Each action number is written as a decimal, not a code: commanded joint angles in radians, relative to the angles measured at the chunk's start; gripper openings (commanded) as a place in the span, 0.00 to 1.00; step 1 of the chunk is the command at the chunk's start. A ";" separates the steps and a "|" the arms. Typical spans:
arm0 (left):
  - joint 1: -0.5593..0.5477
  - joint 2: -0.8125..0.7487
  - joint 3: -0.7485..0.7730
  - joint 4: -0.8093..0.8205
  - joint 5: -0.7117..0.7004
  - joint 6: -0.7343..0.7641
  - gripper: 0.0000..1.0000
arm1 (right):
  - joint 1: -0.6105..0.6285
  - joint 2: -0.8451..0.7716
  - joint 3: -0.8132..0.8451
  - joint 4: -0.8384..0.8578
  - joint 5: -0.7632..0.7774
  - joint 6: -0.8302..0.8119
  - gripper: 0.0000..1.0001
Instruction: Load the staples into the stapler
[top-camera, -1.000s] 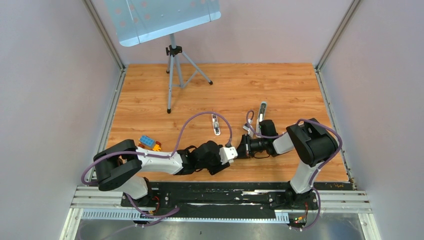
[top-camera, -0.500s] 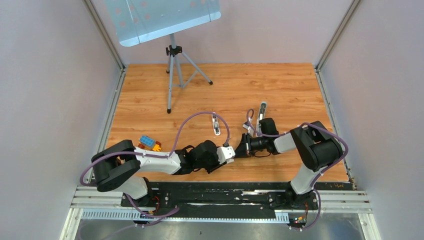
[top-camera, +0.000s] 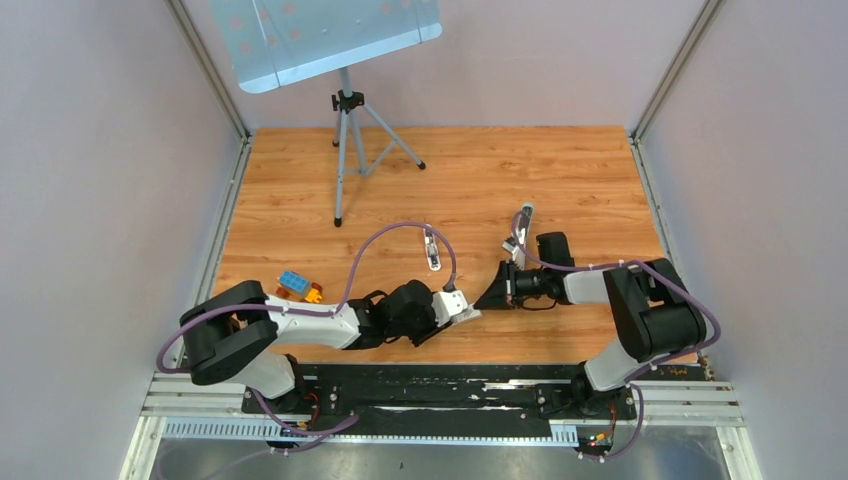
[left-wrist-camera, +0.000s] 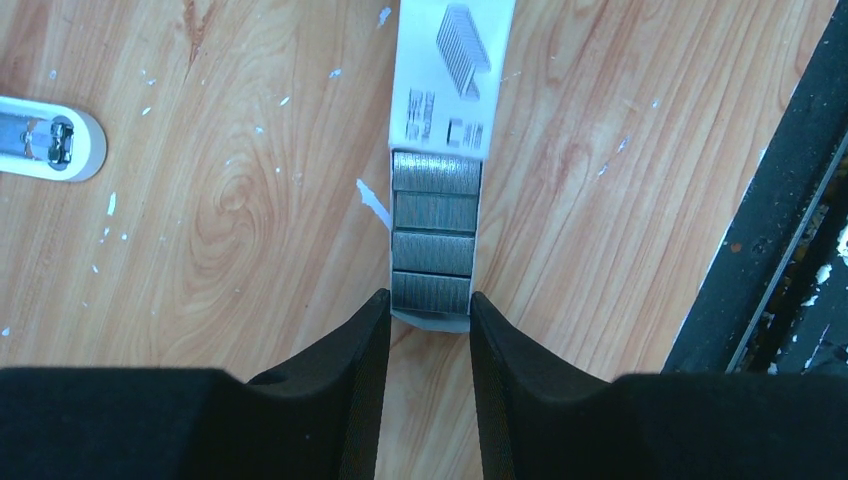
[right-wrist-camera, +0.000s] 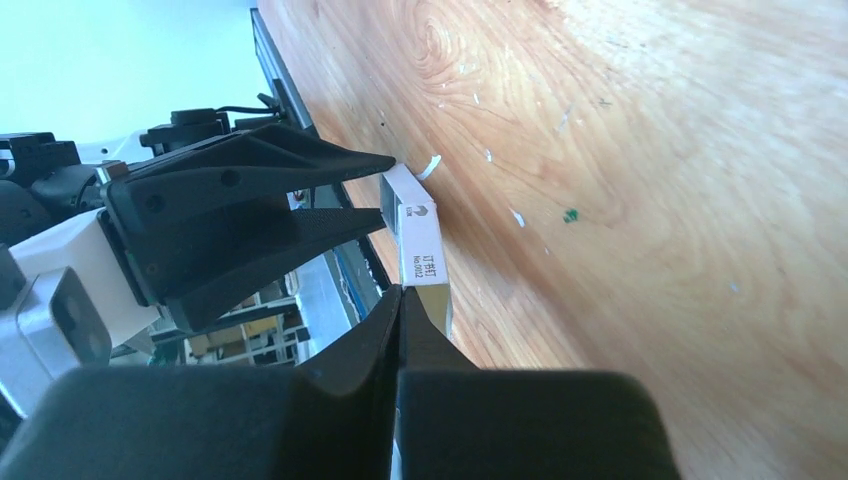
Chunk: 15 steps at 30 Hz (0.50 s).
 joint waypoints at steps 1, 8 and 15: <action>0.008 -0.027 -0.018 -0.037 -0.037 -0.030 0.35 | -0.063 -0.063 0.013 -0.180 0.023 -0.093 0.00; 0.009 -0.038 -0.019 -0.043 -0.068 -0.060 0.38 | -0.120 -0.117 0.000 -0.304 0.104 -0.134 0.02; 0.008 -0.113 -0.012 -0.058 -0.116 -0.143 0.46 | -0.135 -0.246 0.024 -0.516 0.251 -0.175 0.23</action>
